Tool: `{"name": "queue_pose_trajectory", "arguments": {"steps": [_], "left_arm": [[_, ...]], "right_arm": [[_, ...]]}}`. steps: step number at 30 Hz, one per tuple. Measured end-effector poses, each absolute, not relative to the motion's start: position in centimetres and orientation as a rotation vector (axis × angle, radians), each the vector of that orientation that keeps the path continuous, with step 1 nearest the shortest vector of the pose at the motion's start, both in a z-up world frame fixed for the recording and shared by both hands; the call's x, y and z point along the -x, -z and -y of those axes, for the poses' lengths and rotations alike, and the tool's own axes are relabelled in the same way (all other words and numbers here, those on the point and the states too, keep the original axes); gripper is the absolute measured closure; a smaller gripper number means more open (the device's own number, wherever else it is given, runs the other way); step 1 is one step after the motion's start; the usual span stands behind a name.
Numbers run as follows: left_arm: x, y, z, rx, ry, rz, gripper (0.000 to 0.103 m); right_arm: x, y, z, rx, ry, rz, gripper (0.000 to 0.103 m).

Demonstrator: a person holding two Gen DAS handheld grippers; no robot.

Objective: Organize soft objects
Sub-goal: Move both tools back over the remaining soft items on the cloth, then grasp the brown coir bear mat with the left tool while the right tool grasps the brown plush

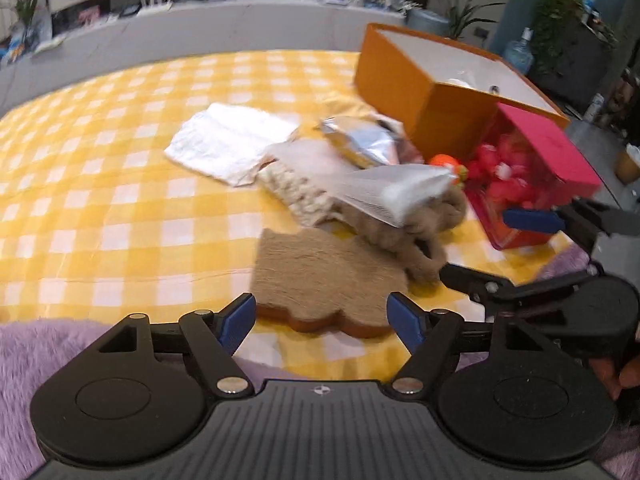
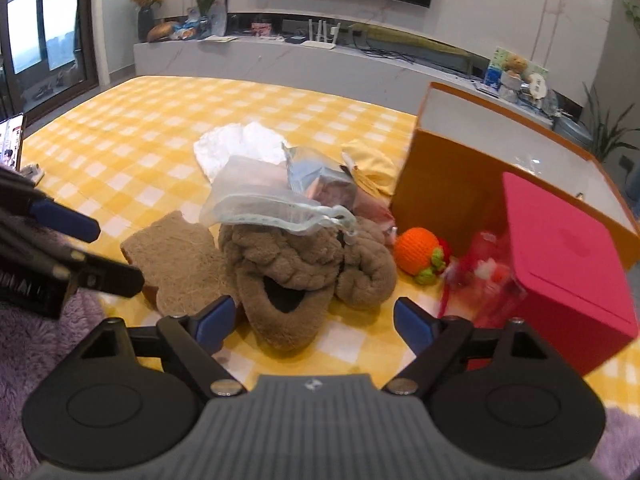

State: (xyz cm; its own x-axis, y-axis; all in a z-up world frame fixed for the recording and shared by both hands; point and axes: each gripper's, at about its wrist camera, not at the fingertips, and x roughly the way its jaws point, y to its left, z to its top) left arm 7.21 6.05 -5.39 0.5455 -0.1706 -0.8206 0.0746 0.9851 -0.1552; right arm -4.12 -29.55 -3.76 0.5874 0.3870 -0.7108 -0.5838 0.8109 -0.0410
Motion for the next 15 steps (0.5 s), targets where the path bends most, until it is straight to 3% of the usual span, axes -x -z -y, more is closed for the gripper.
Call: {"name": "queue_pose_trajectory", "arguments": {"steps": [11, 15], "left_arm": [[-9.1, 7.6, -4.4, 0.009, 0.182, -1.116, 0.017], [-9.1, 7.8, -4.3, 0.034, 0.22, -1.129, 0.026]], "right_arm": [[1.9, 5.5, 27.8, 0.339, -0.613, -0.774, 0.022], [1.7, 5.8, 28.3, 0.289, -0.642, -0.821, 0.038]]}}
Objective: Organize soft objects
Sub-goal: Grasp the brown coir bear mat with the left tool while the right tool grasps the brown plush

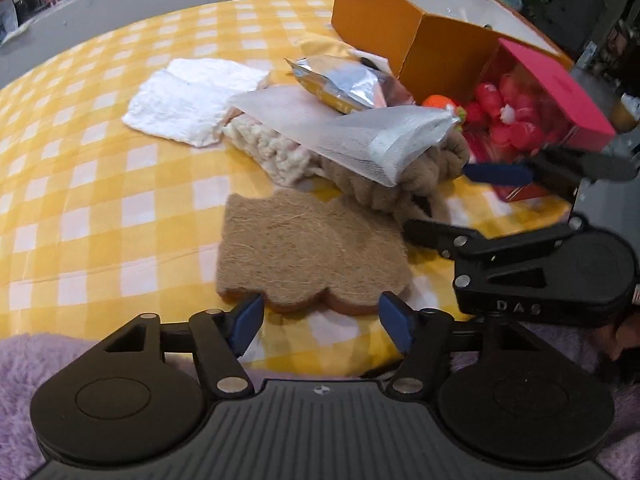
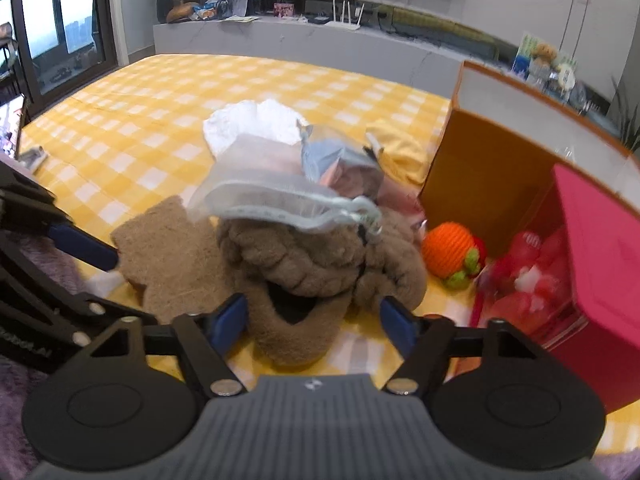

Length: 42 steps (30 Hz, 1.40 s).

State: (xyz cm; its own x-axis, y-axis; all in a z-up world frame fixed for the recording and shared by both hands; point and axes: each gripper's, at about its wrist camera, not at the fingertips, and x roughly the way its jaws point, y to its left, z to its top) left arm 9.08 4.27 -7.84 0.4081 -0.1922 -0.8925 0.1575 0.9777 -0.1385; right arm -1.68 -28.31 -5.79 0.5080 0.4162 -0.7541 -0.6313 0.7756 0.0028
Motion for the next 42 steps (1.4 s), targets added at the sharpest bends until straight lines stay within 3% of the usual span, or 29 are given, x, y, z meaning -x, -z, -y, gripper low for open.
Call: {"name": "queue_pose_trajectory", "arguments": {"steps": [2, 7, 11, 13, 14, 17, 20, 22, 24, 36, 42], "left_arm": [[-9.1, 7.8, -4.4, 0.054, 0.219, -1.13, 0.026], [-8.5, 7.3, -4.7, 0.127, 0.19, -1.122, 0.028], [-7.9, 7.0, -4.3, 0.125, 0.182, -1.105, 0.026], [-7.9, 6.9, -4.5, 0.14, 0.184, -1.102, 0.025], [-7.9, 6.9, -4.5, 0.147, 0.184, -1.101, 0.025], [-8.0, 6.8, -4.6, 0.16, 0.183, -1.099, 0.025], [-7.9, 6.8, -4.5, 0.152, 0.177, -1.091, 0.025], [-7.7, 6.8, -4.5, 0.153, 0.176, -1.08, 0.025], [-7.7, 6.8, -4.5, 0.152, 0.174, -1.078, 0.025], [-7.7, 7.0, -4.4, 0.158, 0.188, -1.054, 0.02], [-7.8, 7.1, -4.5, 0.162, 0.139, -1.057, 0.028]], "right_arm": [[2.2, 5.8, 28.3, 0.293, -0.654, -0.825, 0.043], [3.8, 6.8, 28.2, 0.347, -0.656, -0.846, 0.043], [4.0, 7.3, 28.0, 0.314, -0.689, -0.875, 0.035], [4.4, 7.1, 27.5, 0.305, -0.742, -0.863, 0.02], [4.7, 7.0, 27.1, 0.296, -0.778, -0.853, 0.017], [5.7, 7.0, 26.3, 0.315, -0.83, -0.82, 0.016], [6.1, 7.0, 26.5, 0.373, -0.768, -0.788, 0.022], [5.7, 6.6, 27.7, 0.339, -0.709, -0.788, 0.04], [5.1, 6.4, 28.7, 0.296, -0.665, -0.793, 0.046], [4.0, 7.8, 27.2, 0.301, -0.706, -0.803, 0.045], [4.4, 8.0, 26.4, 0.272, -0.772, -0.779, 0.041]]}}
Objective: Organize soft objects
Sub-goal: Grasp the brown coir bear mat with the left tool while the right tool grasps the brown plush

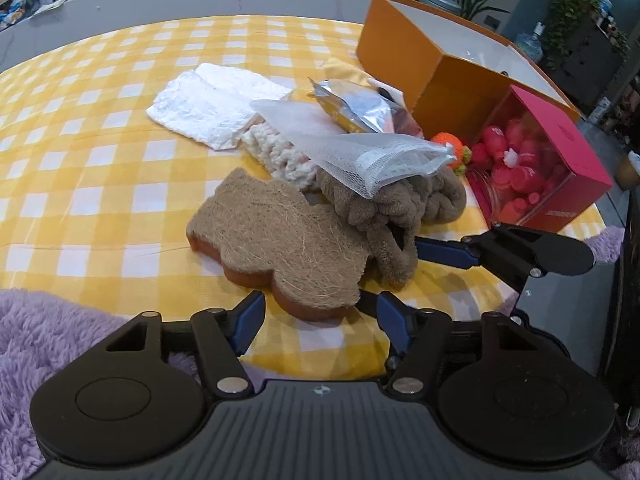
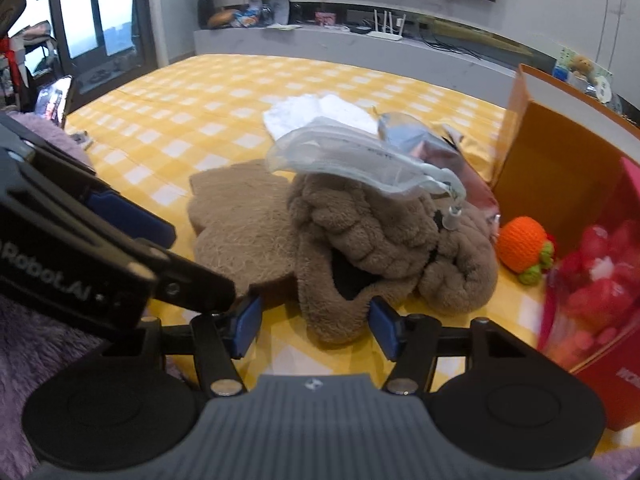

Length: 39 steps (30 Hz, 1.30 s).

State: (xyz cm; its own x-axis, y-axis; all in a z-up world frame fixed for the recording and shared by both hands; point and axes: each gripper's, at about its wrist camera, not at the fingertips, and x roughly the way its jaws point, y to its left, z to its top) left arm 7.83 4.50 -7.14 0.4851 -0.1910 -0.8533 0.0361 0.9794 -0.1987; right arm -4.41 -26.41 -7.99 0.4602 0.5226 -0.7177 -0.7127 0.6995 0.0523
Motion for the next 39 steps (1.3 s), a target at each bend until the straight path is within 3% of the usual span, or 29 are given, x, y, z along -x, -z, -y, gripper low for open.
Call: {"name": "queue_pose_trajectory", "arguments": {"steps": [3, 8, 10, 14, 16, 19, 20, 29, 35, 39], "left_arm": [[-8.0, 7.2, -4.6, 0.189, 0.13, -1.059, 0.024], [-8.6, 7.7, -3.8, 0.19, 0.084, -1.062, 0.014], [-9.0, 8.1, -3.3, 0.167, 0.071, -1.077, 0.014], [-9.8, 8.9, -2.6, 0.138, 0.061, -1.112, 0.014], [-10.2, 9.3, -2.8, 0.152, 0.036, -1.127, 0.019], [-10.3, 9.4, -3.0, 0.168, 0.025, -1.123, 0.031], [-10.2, 9.3, -3.0, 0.161, 0.023, -1.118, 0.043], [-7.4, 7.3, -3.1, 0.153, 0.077, -1.03, 0.048], [-5.1, 5.1, -3.0, 0.159, 0.126, -0.967, 0.05], [-4.3, 4.6, -2.7, 0.154, 0.169, -0.95, 0.05]], "right_arm": [[4.4, 7.8, 26.7, 0.269, -0.753, -0.776, 0.037], [3.7, 7.4, 28.0, 0.277, -0.633, -0.776, 0.039], [3.2, 7.8, 28.3, 0.249, -0.643, -0.816, 0.059], [3.3, 8.2, 27.9, 0.27, -0.669, -0.813, 0.076], [3.3, 8.2, 28.2, 0.252, -0.666, -0.819, 0.079], [3.2, 7.9, 28.7, 0.214, -0.657, -0.823, 0.081], [3.3, 7.8, 28.9, 0.208, -0.654, -0.82, 0.082], [5.7, 4.7, 30.9, 0.188, -0.65, -0.753, 0.088], [8.0, 4.3, 32.6, 0.231, -0.613, -0.835, 0.087], [8.6, 4.5, 33.4, 0.231, -0.607, -0.883, 0.078]]}}
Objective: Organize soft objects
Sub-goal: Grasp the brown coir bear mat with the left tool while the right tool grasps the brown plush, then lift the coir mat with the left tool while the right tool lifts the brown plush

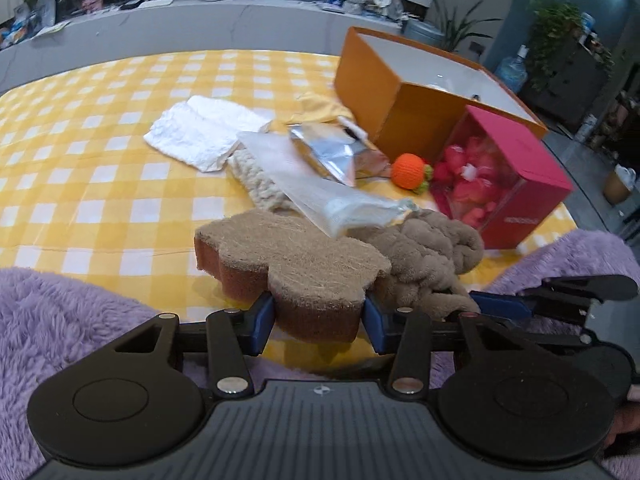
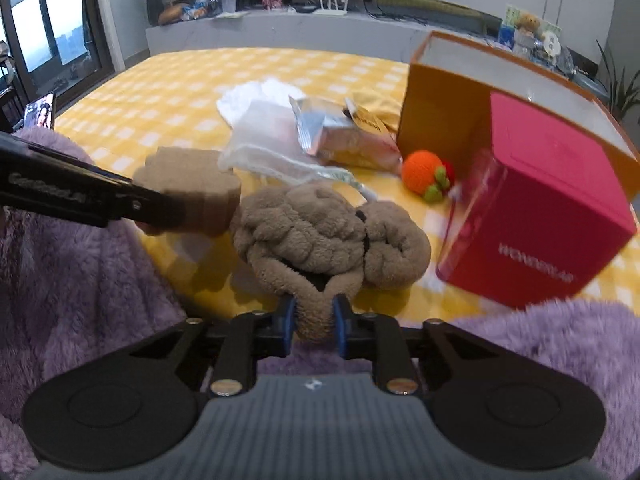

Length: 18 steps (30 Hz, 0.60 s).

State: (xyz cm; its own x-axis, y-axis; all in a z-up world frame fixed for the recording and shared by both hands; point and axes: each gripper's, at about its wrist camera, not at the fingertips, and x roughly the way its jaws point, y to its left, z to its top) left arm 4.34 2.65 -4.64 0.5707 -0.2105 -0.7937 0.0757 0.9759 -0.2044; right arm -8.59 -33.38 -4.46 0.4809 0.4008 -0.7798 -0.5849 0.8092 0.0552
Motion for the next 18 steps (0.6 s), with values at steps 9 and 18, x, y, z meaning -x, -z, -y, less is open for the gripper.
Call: {"name": "queue_pose_trajectory", "arguments": {"steps": [9, 18], "left_arm": [[-4.1, 5.6, -1.6, 0.081, 0.147, -0.977, 0.048], [-4.5, 6.9, 0.0, -0.043, 0.162, -0.998, 0.021]], "right_arm": [[8.3, 3.6, 32.8, 0.189, -0.621, -0.786, 0.041], [5.4, 4.3, 31.9, 0.059, -0.509, -0.806, 0.02]]}}
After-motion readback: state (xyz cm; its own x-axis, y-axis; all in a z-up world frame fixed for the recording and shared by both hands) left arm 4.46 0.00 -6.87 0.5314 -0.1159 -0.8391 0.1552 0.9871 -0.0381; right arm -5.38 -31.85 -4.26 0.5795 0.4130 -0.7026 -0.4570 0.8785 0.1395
